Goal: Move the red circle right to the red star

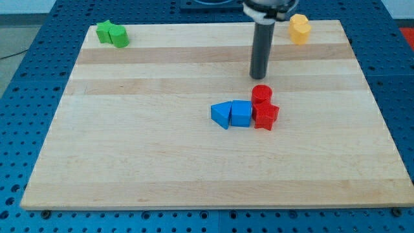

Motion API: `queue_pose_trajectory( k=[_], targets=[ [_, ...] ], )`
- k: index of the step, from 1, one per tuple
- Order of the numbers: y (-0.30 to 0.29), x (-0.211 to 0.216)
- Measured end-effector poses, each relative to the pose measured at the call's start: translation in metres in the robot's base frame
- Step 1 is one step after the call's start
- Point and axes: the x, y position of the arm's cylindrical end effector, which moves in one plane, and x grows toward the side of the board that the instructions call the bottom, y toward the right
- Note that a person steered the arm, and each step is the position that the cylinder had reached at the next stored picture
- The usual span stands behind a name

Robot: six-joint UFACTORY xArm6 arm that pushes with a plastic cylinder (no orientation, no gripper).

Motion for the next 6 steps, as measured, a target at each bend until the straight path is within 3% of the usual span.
queue_pose_trajectory(
  k=[1, 2, 4, 6],
  targets=[
    [0.069, 0.007],
    [0.065, 0.02],
    [-0.041, 0.039],
    [-0.064, 0.079]
  ],
)
